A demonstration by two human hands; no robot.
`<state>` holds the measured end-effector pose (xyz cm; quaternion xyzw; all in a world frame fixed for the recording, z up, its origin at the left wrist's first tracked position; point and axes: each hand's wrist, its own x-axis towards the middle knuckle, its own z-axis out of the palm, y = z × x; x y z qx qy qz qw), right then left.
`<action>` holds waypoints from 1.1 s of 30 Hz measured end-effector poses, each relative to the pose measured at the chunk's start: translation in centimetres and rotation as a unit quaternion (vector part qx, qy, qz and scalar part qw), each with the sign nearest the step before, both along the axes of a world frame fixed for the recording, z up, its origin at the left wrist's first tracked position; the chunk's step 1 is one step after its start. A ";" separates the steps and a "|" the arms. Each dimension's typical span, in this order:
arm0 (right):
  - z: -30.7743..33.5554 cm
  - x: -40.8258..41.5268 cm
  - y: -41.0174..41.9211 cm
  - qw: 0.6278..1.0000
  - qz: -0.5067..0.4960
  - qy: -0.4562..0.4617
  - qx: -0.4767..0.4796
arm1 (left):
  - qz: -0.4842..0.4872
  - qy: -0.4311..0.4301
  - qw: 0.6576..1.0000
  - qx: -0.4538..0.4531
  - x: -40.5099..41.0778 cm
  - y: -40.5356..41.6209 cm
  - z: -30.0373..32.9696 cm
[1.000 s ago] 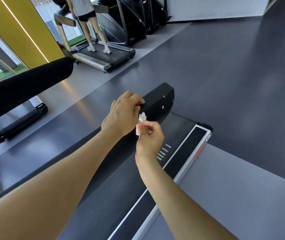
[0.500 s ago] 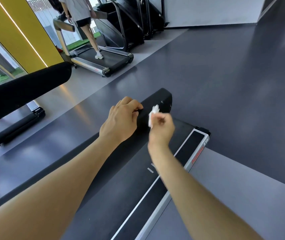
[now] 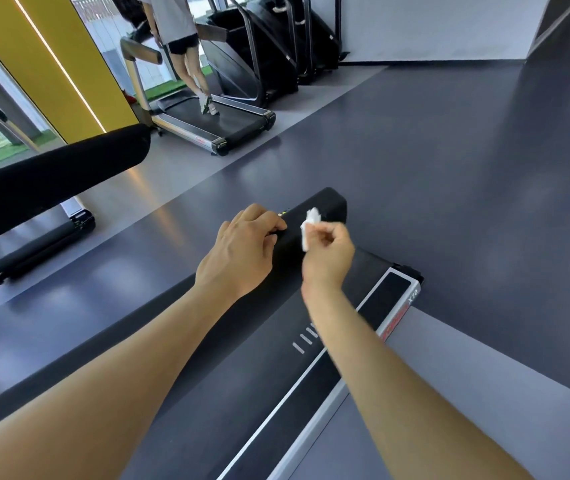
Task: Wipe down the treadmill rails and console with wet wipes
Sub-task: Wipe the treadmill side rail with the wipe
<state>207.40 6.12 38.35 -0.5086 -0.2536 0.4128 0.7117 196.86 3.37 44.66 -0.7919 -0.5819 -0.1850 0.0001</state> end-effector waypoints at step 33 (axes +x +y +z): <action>0.1 0.3 0.3 0.986 0.002 0.147 -0.078 | 0.011 0.028 1.000 0.003 0.2 -0.2 0.2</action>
